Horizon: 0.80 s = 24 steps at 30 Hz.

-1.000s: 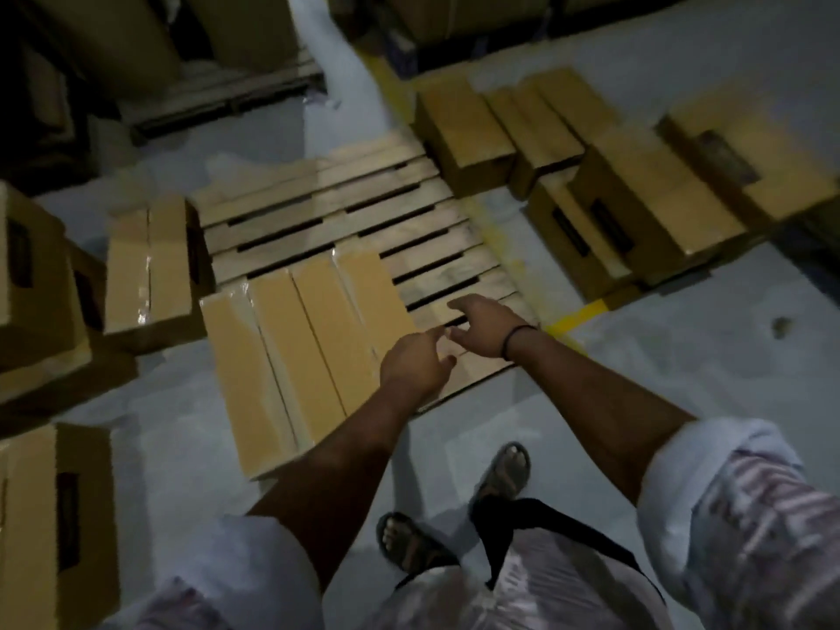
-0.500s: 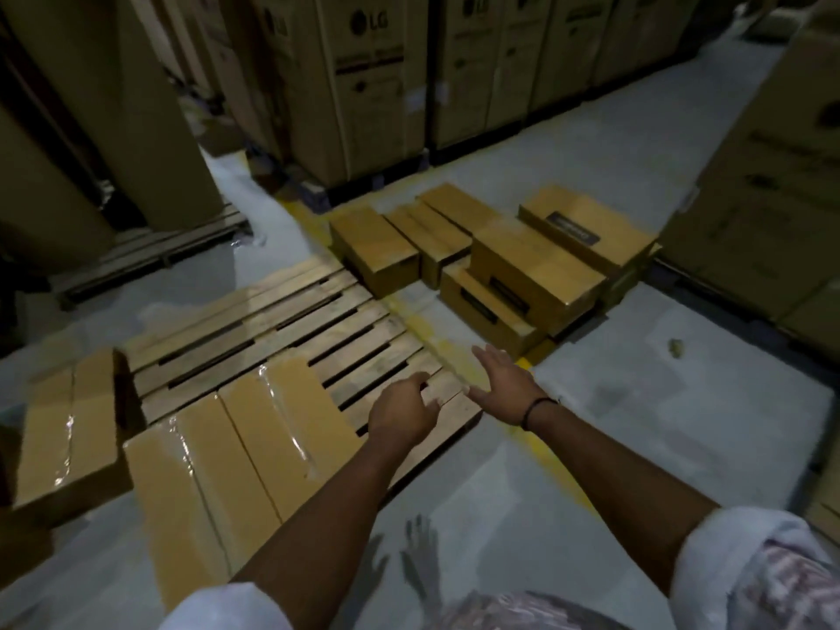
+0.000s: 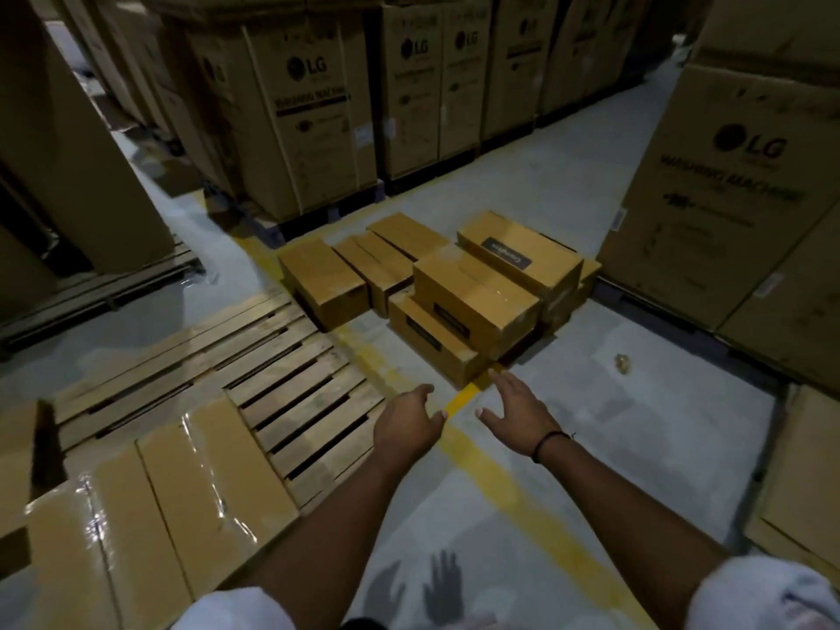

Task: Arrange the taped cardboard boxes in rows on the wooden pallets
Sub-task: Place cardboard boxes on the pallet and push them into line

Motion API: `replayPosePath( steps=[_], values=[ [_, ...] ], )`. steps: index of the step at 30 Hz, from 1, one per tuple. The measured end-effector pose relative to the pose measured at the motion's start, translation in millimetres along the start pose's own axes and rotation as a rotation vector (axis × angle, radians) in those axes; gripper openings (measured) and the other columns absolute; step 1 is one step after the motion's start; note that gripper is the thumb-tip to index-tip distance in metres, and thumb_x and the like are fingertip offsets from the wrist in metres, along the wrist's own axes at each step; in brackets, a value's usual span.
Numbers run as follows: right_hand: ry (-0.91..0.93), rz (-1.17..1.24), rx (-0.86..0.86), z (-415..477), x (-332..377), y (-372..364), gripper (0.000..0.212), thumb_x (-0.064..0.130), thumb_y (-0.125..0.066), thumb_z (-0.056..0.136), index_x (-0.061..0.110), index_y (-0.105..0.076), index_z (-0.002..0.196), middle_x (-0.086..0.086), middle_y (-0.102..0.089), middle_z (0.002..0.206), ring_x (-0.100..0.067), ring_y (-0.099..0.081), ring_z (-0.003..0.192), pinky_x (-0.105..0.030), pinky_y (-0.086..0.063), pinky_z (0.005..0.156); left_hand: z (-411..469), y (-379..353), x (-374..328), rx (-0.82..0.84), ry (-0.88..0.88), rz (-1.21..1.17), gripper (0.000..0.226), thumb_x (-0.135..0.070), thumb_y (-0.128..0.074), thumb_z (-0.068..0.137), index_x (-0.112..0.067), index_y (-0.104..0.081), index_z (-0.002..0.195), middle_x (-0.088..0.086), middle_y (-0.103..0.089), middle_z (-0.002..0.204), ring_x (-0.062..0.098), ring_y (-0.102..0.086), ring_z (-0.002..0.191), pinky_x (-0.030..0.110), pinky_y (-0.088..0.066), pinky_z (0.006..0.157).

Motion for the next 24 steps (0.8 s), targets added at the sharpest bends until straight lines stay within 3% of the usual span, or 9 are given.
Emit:
replayPosePath(
  steps=[11,19,24],
  values=[
    [0.001,0.117,-0.017,88,-41,42,0.076,0.051,-0.056,0.099,0.024,-0.021,0.161,-0.004,-0.016,0.169,-0.026,-0.020,0.153,-0.047,-0.030,0.119,104,-21,-60,0.020,-0.002,-0.019,0.057,-0.049,-0.063,0.096,-0.023,-0.054,0.146,0.001,-0.065,0.136,0.023,-0.064,0.118,0.039,-0.055,0.091],
    [-0.068,0.102,-0.018,212,-94,74,0.077,0.053,-0.056,0.098,0.026,-0.020,0.161,-0.004,-0.017,0.168,-0.025,-0.020,0.153,-0.048,-0.031,0.119,246,-56,-87,0.100,-0.010,-0.040,0.058,-0.049,-0.064,0.096,-0.022,-0.054,0.146,0.002,-0.065,0.137,0.023,-0.064,0.119,0.039,-0.056,0.093],
    [-0.125,0.063,0.003,293,-124,112,0.077,0.053,-0.056,0.098,0.026,-0.020,0.161,-0.005,-0.021,0.167,-0.026,-0.021,0.153,-0.048,-0.030,0.119,344,-54,-112,0.157,-0.044,-0.020,0.058,-0.051,-0.062,0.095,-0.025,-0.052,0.147,0.000,-0.064,0.137,0.025,-0.065,0.113,0.037,-0.056,0.084]
  ],
)
Point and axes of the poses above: each hand's wrist, its own z-axis towards the middle knuckle, its own y-axis out of the back of the hand, x = y × z, the point moved 4 cm from there along z, towards the middle knuckle
